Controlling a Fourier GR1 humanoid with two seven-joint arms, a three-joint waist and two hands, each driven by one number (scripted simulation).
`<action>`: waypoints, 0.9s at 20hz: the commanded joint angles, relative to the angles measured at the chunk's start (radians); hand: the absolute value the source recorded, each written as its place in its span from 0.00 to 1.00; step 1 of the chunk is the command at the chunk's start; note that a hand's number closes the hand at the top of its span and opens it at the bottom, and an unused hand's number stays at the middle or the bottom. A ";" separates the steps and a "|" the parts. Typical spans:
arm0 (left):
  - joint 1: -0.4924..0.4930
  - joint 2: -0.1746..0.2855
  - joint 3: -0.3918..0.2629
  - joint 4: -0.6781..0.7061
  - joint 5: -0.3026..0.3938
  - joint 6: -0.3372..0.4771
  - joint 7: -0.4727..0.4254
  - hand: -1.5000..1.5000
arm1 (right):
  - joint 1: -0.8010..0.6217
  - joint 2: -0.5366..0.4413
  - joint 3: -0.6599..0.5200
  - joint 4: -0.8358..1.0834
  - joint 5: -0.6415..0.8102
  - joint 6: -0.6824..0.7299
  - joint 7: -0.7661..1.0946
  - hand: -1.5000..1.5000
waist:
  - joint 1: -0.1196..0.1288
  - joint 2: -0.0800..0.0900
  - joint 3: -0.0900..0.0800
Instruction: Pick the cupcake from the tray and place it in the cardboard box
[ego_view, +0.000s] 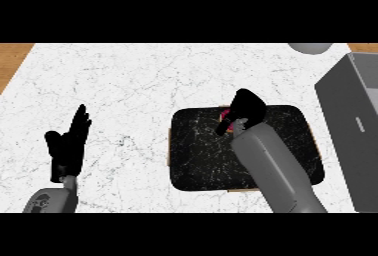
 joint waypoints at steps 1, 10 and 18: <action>0.033 0.022 0.011 -0.050 -0.003 -0.029 0.019 0.50 | -0.011 0.009 0.063 0.073 0.006 -0.121 0.047 1.00 | 0.003 0.001 0.001; -0.007 -0.023 0.026 0.007 -0.021 -0.007 0.006 0.50 | -0.086 0.009 0.030 0.079 0.123 -0.073 0.050 1.00 | -0.002 0.001 0.000; 0.036 -0.013 0.043 0.008 -0.013 0.009 0.005 0.50 | 0.303 -0.135 0.389 -0.220 0.076 0.127 -0.616 1.00 | -0.081 -0.040 0.003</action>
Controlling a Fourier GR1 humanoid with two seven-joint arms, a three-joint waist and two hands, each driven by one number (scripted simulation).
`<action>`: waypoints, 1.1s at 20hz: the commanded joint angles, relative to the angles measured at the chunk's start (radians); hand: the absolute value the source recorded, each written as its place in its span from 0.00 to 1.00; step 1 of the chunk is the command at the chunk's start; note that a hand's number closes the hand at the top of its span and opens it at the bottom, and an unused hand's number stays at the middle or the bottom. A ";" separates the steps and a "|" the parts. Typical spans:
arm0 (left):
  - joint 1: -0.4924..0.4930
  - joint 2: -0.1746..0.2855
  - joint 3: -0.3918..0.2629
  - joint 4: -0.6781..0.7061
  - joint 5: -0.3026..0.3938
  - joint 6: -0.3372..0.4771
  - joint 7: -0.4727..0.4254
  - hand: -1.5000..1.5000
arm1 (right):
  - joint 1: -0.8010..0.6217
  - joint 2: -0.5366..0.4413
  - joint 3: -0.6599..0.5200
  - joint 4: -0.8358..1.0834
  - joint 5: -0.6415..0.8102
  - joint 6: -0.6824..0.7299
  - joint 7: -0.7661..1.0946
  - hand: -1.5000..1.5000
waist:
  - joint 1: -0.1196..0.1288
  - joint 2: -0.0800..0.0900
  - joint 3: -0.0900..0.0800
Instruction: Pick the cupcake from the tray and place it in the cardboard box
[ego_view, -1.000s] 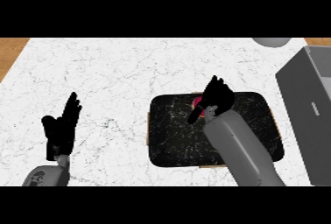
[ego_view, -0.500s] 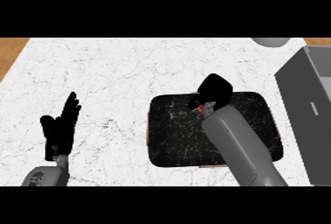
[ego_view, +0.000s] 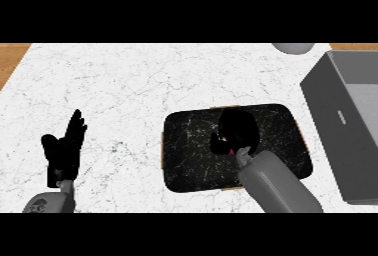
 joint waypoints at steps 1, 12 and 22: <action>0.012 -0.014 0.003 0.002 0.000 0.020 0.008 0.50 | 0.155 -0.070 0.184 -0.101 -0.009 0.066 -0.235 1.00 | -0.039 -0.005 0.006; 0.084 0.014 0.064 -0.002 0.021 0.037 -0.012 0.50 | 0.377 -0.553 0.088 -0.668 -0.134 -0.034 -0.629 1.00 | -0.131 -0.014 0.004; 0.113 0.022 0.074 -0.046 0.027 0.033 -0.030 0.50 | 0.627 -0.849 -0.353 -0.970 -0.468 -0.054 -0.774 1.00 | -0.143 0.001 0.006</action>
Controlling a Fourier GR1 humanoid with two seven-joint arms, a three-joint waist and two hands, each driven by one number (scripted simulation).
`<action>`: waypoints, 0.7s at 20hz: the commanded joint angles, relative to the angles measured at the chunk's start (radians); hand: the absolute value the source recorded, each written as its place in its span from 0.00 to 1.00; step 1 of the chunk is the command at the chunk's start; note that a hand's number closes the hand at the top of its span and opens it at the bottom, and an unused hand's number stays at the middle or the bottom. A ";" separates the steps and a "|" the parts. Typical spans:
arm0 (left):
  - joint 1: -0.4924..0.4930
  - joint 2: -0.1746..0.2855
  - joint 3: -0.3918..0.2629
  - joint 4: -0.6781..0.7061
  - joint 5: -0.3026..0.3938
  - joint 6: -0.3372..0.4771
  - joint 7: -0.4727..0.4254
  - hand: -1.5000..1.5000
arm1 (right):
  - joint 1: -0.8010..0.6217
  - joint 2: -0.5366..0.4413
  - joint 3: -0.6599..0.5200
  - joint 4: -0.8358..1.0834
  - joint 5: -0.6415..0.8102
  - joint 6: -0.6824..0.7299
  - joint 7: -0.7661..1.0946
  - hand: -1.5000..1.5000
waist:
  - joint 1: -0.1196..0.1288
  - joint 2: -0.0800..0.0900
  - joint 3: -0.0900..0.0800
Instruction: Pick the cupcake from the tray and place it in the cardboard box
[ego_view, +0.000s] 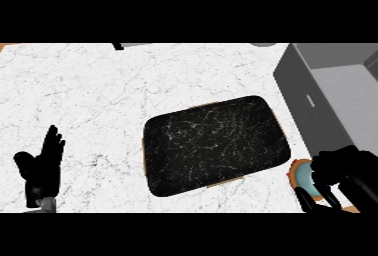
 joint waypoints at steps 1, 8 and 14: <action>0.001 -0.007 -0.008 -0.021 0.007 -0.013 -0.008 0.50 | 0.104 -0.131 -0.231 -0.074 -0.155 0.003 -0.077 1.00 | 0.015 0.012 0.001; -0.007 -0.020 -0.031 -0.030 -0.010 -0.008 -0.008 0.50 | 0.218 -0.183 -0.647 0.049 -0.443 0.067 -0.255 1.00 | 0.060 0.024 0.000; -0.069 -0.020 -0.073 -0.039 -0.030 -0.033 0.035 0.50 | 0.248 -0.245 -0.935 0.326 -0.617 0.282 -0.448 1.00 | 0.142 0.038 -0.002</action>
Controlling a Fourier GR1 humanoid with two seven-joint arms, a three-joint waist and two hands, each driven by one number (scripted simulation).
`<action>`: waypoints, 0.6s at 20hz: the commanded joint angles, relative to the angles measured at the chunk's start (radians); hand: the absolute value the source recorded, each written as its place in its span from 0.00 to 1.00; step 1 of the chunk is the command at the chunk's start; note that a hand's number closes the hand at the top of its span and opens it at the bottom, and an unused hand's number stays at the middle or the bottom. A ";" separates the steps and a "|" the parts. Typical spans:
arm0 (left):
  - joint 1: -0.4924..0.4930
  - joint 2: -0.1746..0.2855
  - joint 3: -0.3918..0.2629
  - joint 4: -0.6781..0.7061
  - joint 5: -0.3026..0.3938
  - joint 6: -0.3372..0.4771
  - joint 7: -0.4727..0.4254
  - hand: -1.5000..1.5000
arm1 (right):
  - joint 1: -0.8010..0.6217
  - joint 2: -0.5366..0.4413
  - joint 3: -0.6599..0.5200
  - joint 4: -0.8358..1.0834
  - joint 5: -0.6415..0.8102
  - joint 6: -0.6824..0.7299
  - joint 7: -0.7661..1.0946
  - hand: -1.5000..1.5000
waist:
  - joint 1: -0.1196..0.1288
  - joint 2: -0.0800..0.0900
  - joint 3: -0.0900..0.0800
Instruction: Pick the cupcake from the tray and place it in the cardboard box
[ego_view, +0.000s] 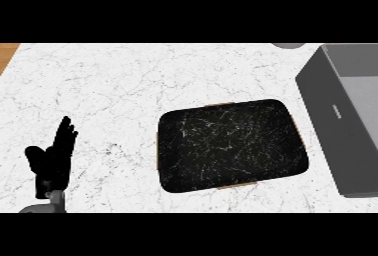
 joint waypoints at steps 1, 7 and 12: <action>-0.074 0.018 -0.019 -0.030 -0.005 -0.020 0.080 0.50 | 0.031 -0.005 -0.138 0.203 -0.037 0.099 -0.175 1.00 | 0.056 0.011 0.000; -0.086 -0.040 -0.035 0.080 -0.043 -0.012 -0.040 0.50 | -0.213 -0.030 -0.004 0.464 0.055 0.105 -0.227 1.00 | 0.099 0.019 -0.001; -0.097 -0.010 -0.021 0.019 -0.035 -0.029 0.044 0.50 | -0.354 0.045 0.138 0.605 0.229 0.005 -0.272 1.00 | 0.103 0.018 -0.001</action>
